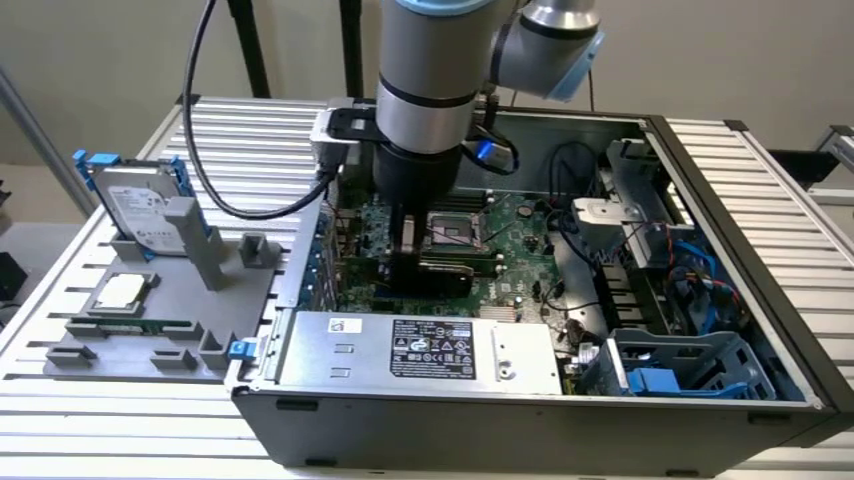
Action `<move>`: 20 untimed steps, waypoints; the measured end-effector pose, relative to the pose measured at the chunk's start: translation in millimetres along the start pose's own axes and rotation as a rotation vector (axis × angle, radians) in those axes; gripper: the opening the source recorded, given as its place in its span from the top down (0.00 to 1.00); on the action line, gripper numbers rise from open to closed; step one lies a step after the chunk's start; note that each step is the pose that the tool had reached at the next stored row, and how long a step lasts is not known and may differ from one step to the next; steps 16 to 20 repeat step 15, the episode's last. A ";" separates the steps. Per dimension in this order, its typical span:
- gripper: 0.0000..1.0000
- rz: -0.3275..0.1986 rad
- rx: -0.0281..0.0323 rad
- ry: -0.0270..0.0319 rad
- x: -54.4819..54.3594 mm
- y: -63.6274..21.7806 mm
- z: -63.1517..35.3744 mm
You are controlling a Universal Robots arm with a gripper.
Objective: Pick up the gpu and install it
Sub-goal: 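Insert the gpu into the slot, then press down on the gpu until it lock into place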
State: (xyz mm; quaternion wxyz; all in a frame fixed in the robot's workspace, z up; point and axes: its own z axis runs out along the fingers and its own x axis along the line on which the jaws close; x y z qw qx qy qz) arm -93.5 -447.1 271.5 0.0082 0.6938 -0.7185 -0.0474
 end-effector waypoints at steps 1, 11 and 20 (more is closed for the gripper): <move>0.00 0.000 -0.0001 0.0002 -0.2 0.4 -4.5; 1.00 0.000 -0.0002 -0.0035 -1.3 2.0 -24.7; 1.00 -0.001 -0.0003 -0.0080 -1.3 2.0 -24.8</move>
